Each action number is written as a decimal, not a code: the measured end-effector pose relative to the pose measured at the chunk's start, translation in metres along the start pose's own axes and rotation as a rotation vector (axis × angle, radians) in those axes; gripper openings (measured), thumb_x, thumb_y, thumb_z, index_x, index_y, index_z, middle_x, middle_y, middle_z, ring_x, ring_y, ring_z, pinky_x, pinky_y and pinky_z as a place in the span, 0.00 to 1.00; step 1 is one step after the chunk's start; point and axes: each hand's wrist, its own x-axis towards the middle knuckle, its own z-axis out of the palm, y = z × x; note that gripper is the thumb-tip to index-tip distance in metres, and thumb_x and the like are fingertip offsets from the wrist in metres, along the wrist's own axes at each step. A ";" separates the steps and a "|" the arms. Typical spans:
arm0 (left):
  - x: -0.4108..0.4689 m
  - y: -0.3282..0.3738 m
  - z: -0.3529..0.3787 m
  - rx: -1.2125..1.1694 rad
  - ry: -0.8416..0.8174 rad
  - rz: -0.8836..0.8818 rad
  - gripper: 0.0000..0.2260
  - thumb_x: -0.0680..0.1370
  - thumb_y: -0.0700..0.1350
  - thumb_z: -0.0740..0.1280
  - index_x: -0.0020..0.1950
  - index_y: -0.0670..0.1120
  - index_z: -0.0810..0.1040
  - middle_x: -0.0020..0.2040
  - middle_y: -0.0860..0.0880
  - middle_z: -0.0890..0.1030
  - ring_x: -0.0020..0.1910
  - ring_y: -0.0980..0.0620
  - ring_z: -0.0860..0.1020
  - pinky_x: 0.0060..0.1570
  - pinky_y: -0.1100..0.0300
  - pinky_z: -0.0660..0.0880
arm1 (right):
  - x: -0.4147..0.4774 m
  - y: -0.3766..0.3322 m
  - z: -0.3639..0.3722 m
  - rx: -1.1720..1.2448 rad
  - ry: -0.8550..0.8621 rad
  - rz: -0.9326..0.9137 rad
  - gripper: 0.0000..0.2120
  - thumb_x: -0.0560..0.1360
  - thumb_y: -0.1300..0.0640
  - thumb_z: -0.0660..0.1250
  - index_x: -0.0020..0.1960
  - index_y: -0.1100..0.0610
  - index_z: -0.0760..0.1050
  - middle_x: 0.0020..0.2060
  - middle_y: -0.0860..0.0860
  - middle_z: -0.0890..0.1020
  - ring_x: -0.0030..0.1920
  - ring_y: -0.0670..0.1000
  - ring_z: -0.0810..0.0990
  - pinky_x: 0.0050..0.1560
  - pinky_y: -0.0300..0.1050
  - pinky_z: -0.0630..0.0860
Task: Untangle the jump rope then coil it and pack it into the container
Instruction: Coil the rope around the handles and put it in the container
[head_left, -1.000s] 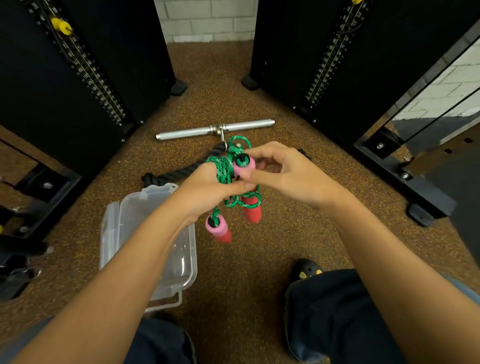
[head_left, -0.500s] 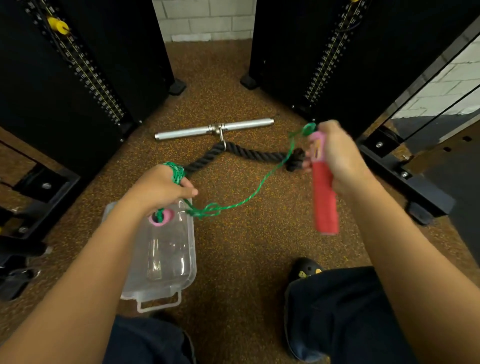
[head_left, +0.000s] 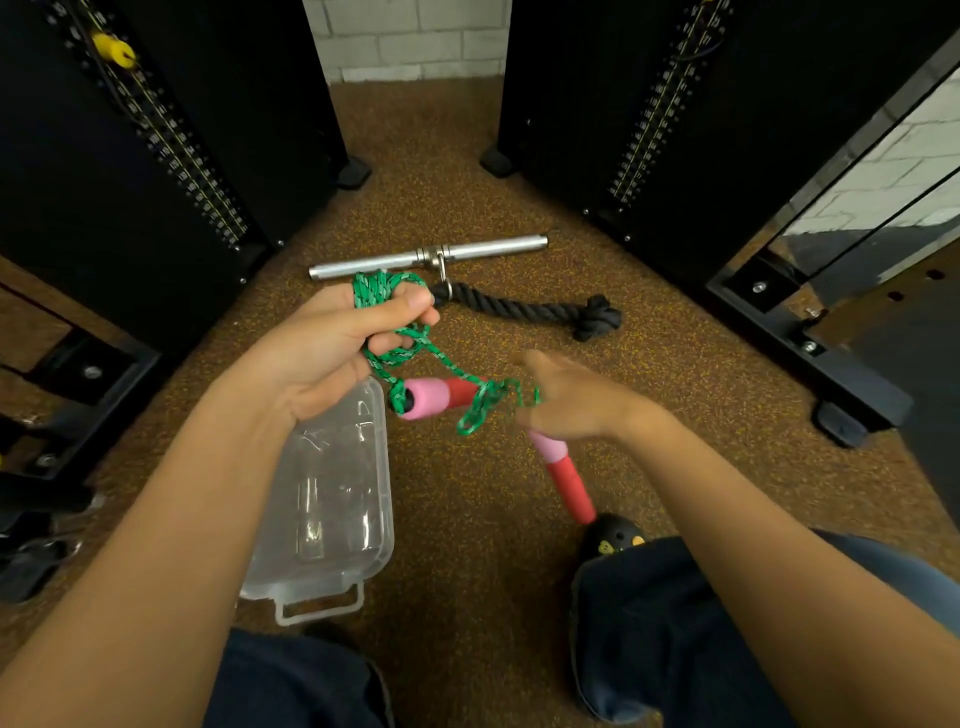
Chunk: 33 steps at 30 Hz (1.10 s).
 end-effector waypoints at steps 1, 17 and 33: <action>-0.001 0.002 0.003 -0.024 -0.036 0.013 0.06 0.71 0.46 0.65 0.43 0.44 0.76 0.28 0.55 0.78 0.24 0.60 0.65 0.32 0.72 0.69 | -0.002 -0.006 0.001 0.040 -0.015 -0.119 0.31 0.75 0.48 0.63 0.74 0.51 0.54 0.73 0.54 0.61 0.72 0.56 0.60 0.69 0.53 0.62; -0.002 -0.004 0.008 0.337 -0.202 -0.163 0.21 0.68 0.60 0.62 0.47 0.45 0.81 0.35 0.54 0.81 0.33 0.56 0.71 0.46 0.61 0.70 | -0.019 -0.008 -0.040 0.528 0.481 -0.565 0.06 0.79 0.54 0.60 0.44 0.48 0.74 0.33 0.42 0.72 0.33 0.40 0.70 0.39 0.37 0.68; -0.001 0.001 0.029 -0.832 -0.127 0.173 0.17 0.74 0.42 0.59 0.56 0.35 0.78 0.34 0.52 0.82 0.29 0.60 0.79 0.45 0.66 0.78 | -0.010 -0.017 -0.013 0.290 0.218 -0.434 0.11 0.79 0.49 0.58 0.40 0.51 0.70 0.30 0.46 0.77 0.29 0.39 0.74 0.35 0.36 0.68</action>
